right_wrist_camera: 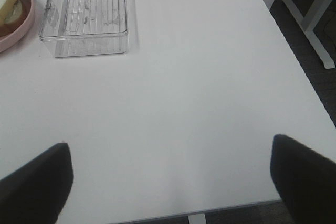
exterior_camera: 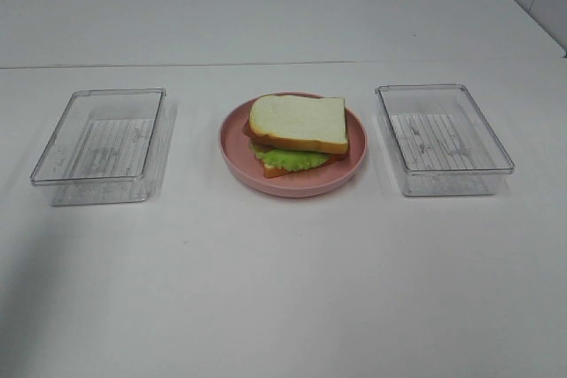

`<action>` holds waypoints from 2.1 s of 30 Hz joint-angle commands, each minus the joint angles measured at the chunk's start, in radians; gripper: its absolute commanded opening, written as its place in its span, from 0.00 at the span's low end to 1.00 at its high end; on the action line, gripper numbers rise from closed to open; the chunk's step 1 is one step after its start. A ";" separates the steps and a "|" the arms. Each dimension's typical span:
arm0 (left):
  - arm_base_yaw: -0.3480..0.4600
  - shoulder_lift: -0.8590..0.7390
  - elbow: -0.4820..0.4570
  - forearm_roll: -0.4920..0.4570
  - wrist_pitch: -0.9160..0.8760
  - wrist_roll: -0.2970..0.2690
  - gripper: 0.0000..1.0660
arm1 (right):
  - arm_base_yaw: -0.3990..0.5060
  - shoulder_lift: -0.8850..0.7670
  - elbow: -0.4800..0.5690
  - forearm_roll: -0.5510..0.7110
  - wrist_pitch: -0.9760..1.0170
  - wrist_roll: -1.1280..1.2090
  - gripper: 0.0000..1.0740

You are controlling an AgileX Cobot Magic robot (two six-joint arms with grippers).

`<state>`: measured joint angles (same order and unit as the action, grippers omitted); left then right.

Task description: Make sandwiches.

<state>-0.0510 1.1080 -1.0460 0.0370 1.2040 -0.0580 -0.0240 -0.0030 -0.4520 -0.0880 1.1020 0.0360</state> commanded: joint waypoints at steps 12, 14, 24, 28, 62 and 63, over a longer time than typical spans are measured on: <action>0.002 -0.606 0.282 -0.006 -0.094 -0.019 0.96 | -0.004 -0.029 0.000 -0.004 -0.002 -0.009 0.92; 0.002 -0.645 0.294 -0.005 -0.094 -0.018 0.96 | -0.004 -0.029 0.000 -0.004 -0.002 -0.009 0.92; 0.002 -0.941 0.443 -0.029 -0.093 0.011 0.96 | -0.004 -0.029 0.000 -0.004 -0.002 -0.009 0.92; 0.002 -1.061 0.511 -0.052 -0.100 0.006 0.96 | -0.004 -0.029 0.000 -0.004 -0.002 -0.009 0.92; 0.002 -1.130 0.528 -0.063 -0.131 0.006 0.96 | -0.004 -0.028 0.000 -0.004 -0.002 -0.009 0.92; 0.002 -1.130 0.528 -0.063 -0.131 0.006 0.96 | -0.004 -0.028 0.000 -0.004 -0.002 -0.009 0.92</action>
<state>-0.0500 -0.0040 -0.5200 -0.0180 1.0910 -0.0530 -0.0240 -0.0030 -0.4520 -0.0880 1.1020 0.0360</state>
